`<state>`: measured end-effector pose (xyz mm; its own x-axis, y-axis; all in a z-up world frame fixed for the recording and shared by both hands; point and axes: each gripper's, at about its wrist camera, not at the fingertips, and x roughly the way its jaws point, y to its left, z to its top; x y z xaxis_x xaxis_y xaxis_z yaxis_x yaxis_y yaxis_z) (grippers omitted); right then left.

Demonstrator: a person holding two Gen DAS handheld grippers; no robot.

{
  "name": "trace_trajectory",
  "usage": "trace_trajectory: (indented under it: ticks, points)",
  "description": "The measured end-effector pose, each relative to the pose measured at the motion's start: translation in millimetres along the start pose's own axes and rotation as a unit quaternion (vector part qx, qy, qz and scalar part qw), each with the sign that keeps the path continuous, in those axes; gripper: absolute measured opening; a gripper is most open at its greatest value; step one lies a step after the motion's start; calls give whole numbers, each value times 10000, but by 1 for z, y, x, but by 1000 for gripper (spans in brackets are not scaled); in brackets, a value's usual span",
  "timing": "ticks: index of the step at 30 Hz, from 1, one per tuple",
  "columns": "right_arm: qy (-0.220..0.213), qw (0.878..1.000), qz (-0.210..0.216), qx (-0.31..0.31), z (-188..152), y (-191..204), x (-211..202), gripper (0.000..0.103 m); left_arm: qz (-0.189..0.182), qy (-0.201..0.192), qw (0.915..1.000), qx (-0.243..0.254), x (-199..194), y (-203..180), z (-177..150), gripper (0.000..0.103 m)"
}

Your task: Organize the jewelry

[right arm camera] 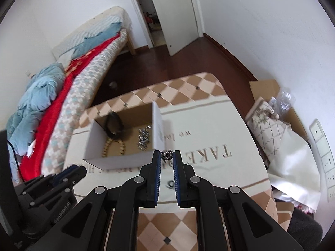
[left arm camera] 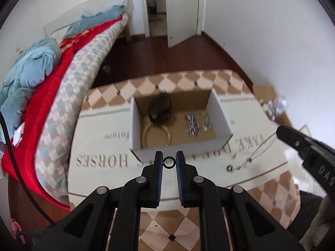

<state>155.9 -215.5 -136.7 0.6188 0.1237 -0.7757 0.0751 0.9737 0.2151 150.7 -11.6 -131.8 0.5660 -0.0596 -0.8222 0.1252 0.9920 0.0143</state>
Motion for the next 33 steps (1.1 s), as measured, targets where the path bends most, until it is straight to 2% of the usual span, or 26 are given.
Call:
trace_trajectory:
  ticks: [8, 14, 20, 26, 31, 33]
  points:
    - [-247, 9987, 436, -109, 39, 28, -27, 12, -5, -232, 9992, -312, -28, 33, 32, 10]
    - [-270, 9960, 800, -303, 76, 56, -29, 12, 92, -228, 9981, -567, -26, 69, 56, 10]
    - [288, 9942, 946, -424, 89, 74, 16, 12, 32, 80, 9986, -527, 4, 79, 71, 10]
    - [1003, 9900, 912, -386, 77, 72, 72, 12, -169, 573, 9974, -392, 50, 72, 76, 10]
    - [1346, 9872, 792, -323, 66, 57, 100, 12, -612, 1068, 9912, -497, 86, 67, 77, 10]
    - [1488, 9855, 754, -302, 63, 52, 108, 12, -660, 1213, 9890, -535, 95, 65, 79, 14]
